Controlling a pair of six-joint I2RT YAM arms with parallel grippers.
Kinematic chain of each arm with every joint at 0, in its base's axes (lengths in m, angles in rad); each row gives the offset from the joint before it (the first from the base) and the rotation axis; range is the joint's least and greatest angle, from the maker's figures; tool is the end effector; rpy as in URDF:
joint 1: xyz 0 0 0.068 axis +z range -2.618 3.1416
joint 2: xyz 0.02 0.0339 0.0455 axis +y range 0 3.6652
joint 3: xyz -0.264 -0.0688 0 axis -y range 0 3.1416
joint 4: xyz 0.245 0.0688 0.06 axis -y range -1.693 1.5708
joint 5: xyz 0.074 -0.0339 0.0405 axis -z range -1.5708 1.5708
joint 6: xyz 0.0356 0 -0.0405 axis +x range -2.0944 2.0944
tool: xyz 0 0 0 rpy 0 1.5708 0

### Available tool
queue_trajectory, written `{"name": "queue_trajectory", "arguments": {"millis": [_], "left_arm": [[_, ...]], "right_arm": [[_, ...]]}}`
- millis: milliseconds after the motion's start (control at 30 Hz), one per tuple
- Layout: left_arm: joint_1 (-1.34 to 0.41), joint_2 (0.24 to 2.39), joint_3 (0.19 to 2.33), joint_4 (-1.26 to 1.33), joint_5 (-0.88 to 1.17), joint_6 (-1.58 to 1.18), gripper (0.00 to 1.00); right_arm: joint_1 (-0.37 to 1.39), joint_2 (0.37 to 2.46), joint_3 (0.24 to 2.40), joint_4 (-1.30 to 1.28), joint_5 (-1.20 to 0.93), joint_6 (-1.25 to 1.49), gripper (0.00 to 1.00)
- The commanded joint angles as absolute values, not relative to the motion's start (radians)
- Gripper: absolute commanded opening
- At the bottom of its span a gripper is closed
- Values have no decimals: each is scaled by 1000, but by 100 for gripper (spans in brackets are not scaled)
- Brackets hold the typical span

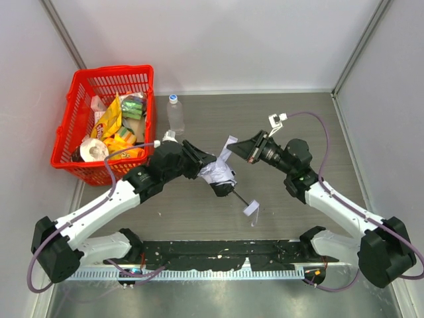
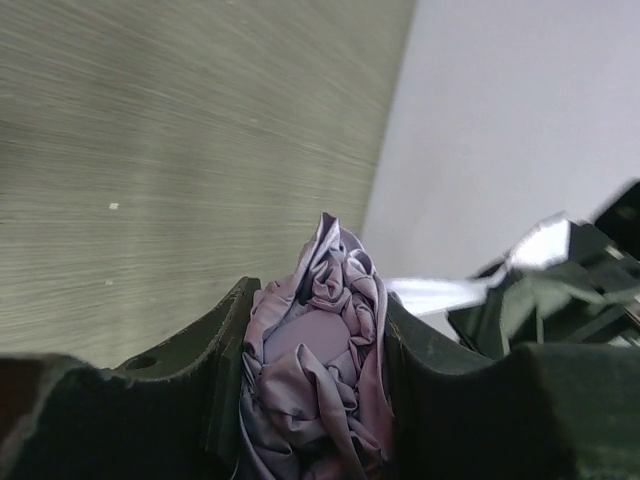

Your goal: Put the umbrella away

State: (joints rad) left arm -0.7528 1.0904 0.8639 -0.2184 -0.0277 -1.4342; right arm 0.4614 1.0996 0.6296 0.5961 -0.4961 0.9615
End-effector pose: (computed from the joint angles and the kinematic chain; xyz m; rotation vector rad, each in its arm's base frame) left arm 0.1825 -0.1696 0.3039 -0.7860 2.1571 -1.2722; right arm 0.2165 0.1266 0.3045 -0.0493 1.6519 1.4816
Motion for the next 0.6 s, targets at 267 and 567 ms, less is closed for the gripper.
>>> {"name": "queue_trajectory", "arguments": {"millis": [267, 567], "left_arm": [[-762, 1407, 893, -509, -112, -1321, 0], [-742, 1560, 971, -591, -156, -1351, 0]], "right_arm": [[566, 887, 729, 572, -170, 635, 1], [684, 804, 644, 558, -172, 451, 1]]}}
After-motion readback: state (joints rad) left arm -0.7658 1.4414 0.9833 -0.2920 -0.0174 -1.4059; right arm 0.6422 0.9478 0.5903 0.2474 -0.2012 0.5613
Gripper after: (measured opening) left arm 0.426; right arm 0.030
